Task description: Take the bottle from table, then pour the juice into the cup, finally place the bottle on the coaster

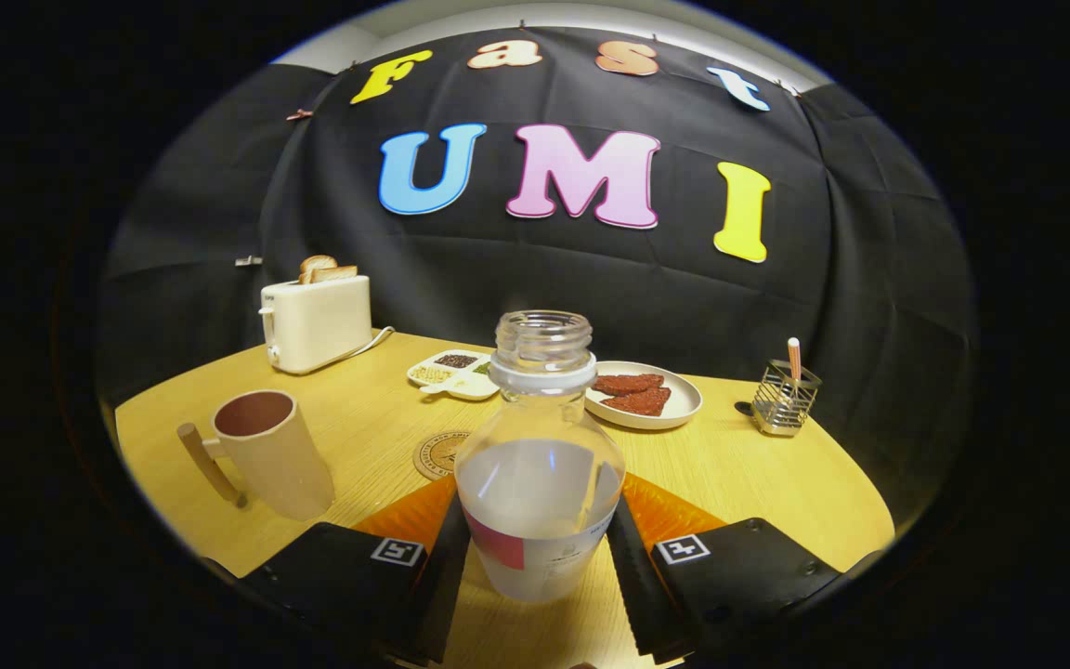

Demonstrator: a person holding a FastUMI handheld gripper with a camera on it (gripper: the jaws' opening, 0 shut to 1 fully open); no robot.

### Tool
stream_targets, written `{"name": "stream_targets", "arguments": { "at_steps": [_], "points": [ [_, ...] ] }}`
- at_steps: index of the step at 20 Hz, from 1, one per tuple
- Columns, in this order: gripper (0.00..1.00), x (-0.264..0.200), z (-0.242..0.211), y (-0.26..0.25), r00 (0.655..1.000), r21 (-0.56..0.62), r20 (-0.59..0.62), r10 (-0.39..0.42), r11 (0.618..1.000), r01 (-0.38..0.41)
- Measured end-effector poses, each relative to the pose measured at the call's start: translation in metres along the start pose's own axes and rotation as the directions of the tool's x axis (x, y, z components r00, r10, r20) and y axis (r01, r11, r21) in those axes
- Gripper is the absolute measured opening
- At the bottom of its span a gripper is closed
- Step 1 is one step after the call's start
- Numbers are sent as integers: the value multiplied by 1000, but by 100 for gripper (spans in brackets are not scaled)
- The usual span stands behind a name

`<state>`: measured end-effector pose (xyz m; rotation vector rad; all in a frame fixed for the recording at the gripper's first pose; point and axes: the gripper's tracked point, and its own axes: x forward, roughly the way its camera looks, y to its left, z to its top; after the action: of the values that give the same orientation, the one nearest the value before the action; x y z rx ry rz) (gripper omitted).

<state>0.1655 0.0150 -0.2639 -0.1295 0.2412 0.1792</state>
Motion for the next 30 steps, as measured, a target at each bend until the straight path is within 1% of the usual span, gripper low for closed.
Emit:
{"name": "stream_targets", "arguments": {
  "at_steps": [5,9,10,11,12,14,15,19,22,24,26,30],
  "points": [
    [74,-1,14,14,998,-83,-25,61,995,-63],
    [74,2,39,17,999,-170,-19,42,984,-44],
    [72,5,47,19,999,-194,-12,35,980,-37],
    [72,7,54,18,1000,-216,-5,26,976,-27],
    [72,8,60,22,999,-230,-3,32,973,-32],
    [72,13,65,24,1000,-289,-18,10,957,-15],
    [72,15,66,23,1000,-334,-30,-7,943,-3],
    [72,23,72,22,997,-501,-54,-63,865,27],
    [72,25,71,20,992,-619,-61,-109,784,48],
    [72,26,73,23,991,-678,-57,-121,733,50],
    [72,25,75,27,991,-738,-44,-123,673,51],
    [72,25,81,37,994,-843,-15,-112,536,47]
  ]
}}
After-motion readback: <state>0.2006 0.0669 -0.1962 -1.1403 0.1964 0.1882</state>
